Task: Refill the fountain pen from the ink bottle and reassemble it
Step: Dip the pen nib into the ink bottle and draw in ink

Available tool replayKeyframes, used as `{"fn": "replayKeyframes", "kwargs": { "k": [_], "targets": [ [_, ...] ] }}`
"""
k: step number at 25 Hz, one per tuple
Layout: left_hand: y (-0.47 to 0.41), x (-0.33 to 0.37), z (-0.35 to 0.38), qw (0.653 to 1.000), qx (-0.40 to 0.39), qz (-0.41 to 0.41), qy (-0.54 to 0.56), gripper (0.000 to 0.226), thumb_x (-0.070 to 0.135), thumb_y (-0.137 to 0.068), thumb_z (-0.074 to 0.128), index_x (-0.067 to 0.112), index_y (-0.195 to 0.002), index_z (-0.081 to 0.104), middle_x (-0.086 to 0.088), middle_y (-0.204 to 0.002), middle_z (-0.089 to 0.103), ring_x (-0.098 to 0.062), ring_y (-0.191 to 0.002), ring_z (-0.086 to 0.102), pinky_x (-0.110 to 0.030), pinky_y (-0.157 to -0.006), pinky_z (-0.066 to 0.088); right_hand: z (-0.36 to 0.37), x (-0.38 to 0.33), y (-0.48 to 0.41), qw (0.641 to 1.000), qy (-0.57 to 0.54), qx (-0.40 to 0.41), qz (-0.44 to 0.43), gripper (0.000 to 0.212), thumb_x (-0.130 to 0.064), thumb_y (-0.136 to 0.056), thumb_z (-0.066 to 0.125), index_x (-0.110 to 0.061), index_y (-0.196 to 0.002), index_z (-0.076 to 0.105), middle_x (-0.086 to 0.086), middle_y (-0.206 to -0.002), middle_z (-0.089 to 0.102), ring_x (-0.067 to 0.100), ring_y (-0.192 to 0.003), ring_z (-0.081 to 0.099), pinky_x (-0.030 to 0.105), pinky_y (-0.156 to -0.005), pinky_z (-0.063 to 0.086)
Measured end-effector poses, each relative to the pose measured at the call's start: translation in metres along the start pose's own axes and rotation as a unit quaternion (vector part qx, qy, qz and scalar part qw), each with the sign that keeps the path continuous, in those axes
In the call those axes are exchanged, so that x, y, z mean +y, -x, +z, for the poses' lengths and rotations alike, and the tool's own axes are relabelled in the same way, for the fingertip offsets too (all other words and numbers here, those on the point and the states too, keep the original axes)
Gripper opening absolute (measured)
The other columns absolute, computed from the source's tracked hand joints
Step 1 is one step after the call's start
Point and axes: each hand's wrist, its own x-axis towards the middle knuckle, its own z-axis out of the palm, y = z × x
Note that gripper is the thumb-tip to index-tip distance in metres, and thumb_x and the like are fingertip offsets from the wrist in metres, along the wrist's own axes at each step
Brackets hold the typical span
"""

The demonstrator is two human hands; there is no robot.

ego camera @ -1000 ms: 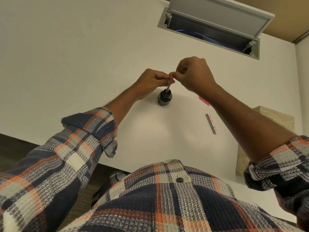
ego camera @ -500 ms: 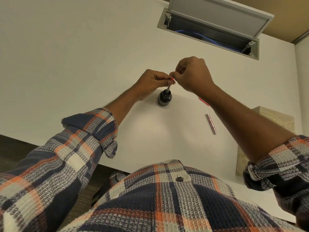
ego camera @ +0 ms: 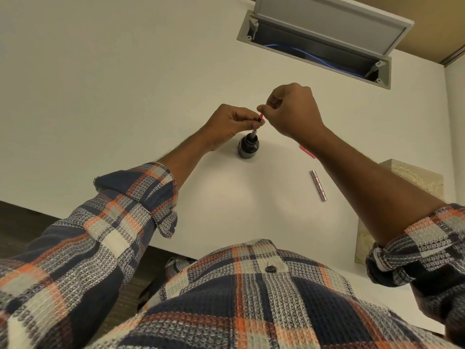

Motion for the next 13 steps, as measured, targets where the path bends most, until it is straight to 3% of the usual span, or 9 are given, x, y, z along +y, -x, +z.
{"fn": "replayKeyframes", "kwargs": {
  "k": [9, 13],
  "targets": [
    [-0.0012, -0.0026, -0.0002, 1.0, 0.011, -0.008, -0.004, 0.013, 0.012, -0.08, 0.071, 0.009, -0.092, 0.075, -0.01, -0.099, 0.073, -0.024, -0.105, 0.066, -0.042, -0.105, 0.044, 0.0015, 0.0009, -0.0011, 1.0, -0.005, -0.001, -0.007, 0.029, -0.04, -0.083, 0.07, -0.012, -0.089, 0.07, -0.002, -0.079, 0.064, 0.016, -0.074, 0.062, 0.033, -0.072, 0.054],
    [-0.0019, -0.0028, -0.0003, 1.0, 0.011, -0.012, -0.014, 0.018, 0.011, -0.081, 0.07, 0.005, -0.098, 0.073, -0.011, -0.1, 0.072, -0.022, -0.105, 0.065, -0.04, -0.105, 0.044, 0.0011, 0.0009, -0.001, 1.0, -0.01, 0.0, -0.014, 0.03, -0.042, -0.082, 0.07, -0.012, -0.086, 0.07, -0.002, -0.077, 0.063, 0.016, -0.074, 0.062, 0.031, -0.069, 0.052]
  ]
}}
